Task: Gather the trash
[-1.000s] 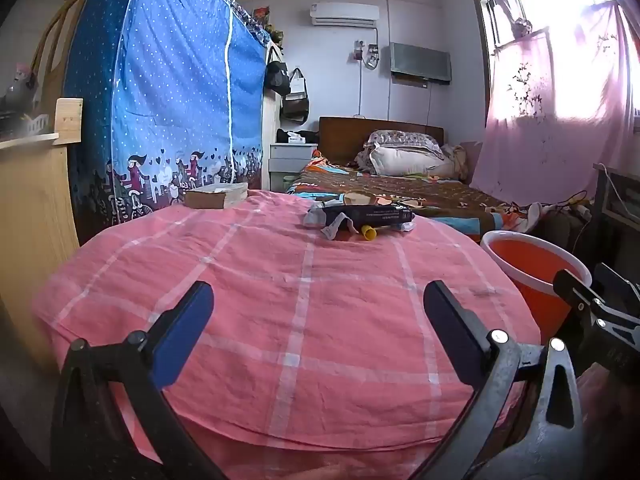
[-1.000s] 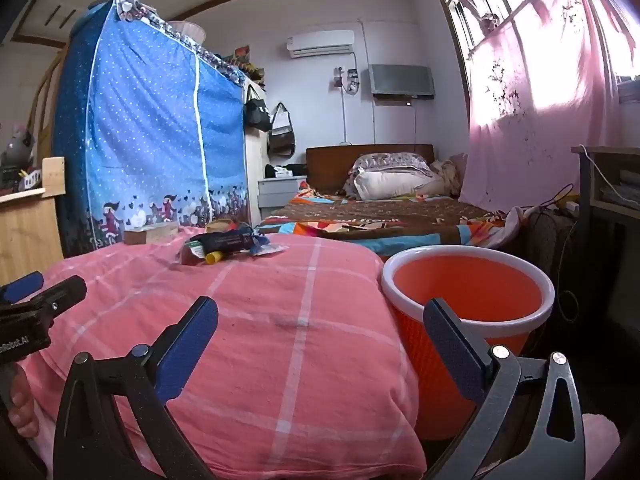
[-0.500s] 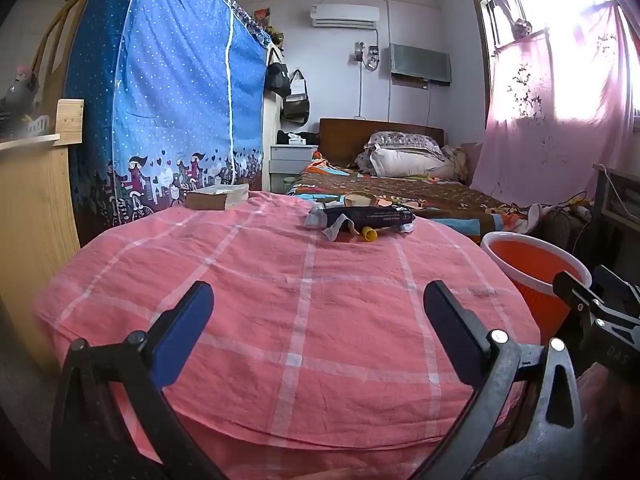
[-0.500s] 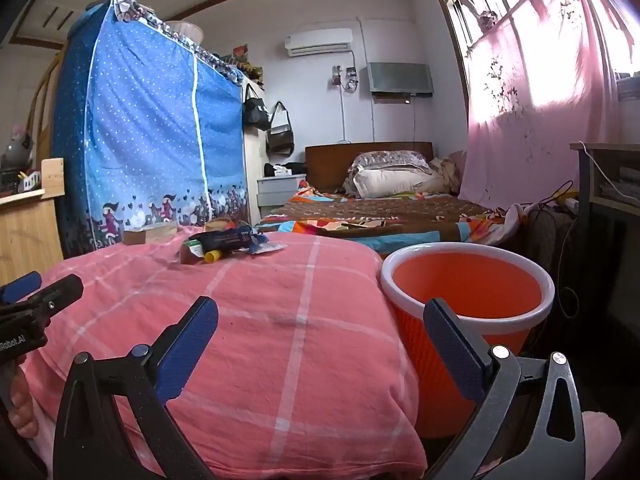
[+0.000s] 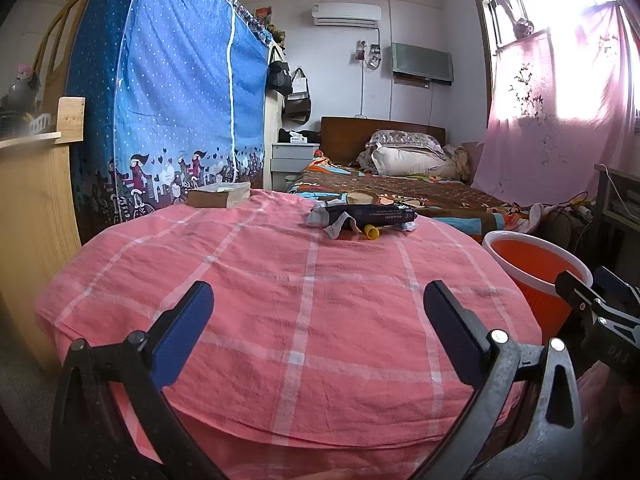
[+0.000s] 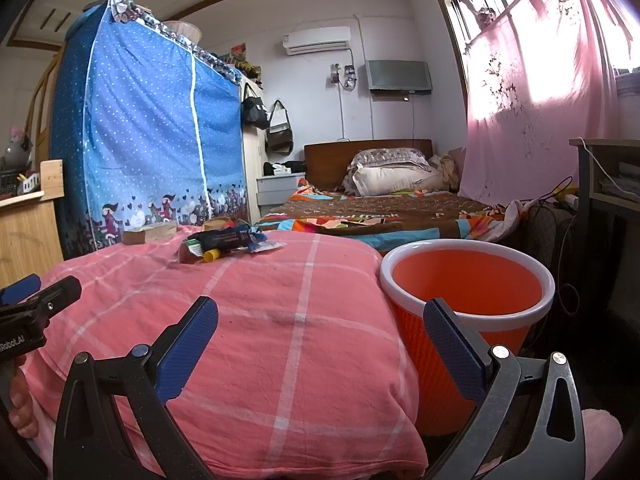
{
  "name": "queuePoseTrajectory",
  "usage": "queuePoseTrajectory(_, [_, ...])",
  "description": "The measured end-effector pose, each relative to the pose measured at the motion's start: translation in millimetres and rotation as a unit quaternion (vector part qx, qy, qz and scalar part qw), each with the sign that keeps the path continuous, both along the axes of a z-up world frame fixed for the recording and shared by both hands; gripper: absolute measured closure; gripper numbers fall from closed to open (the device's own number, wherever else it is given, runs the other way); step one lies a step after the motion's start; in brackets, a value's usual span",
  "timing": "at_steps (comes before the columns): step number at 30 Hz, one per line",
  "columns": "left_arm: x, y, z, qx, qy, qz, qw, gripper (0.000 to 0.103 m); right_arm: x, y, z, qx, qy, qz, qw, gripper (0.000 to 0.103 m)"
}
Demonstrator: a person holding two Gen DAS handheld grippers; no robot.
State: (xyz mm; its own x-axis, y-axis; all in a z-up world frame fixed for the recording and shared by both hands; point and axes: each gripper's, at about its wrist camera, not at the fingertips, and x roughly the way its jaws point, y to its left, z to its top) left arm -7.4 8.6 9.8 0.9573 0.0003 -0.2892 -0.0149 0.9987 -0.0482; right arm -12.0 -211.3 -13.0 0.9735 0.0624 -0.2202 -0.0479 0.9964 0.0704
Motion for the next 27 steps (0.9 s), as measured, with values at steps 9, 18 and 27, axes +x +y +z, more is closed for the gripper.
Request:
queuePoseTrajectory(9, [0.0,-0.4,-0.1,0.000,0.000,0.001,1.0000,0.000,0.9,-1.4,0.5,0.001,0.000,0.000,1.000,0.000])
queuePoseTrajectory(18, [2.0,-2.9,-5.0,0.001,0.000,0.001,1.0000,0.000,1.1,-1.5,1.2,0.001,0.001,0.000,1.000,0.000])
queuePoseTrajectory(27, [1.6,-2.8,-4.9,0.001,-0.001,0.001,1.0000,0.000,1.0,-2.8,1.6,0.002,0.001,0.000,1.000,0.000])
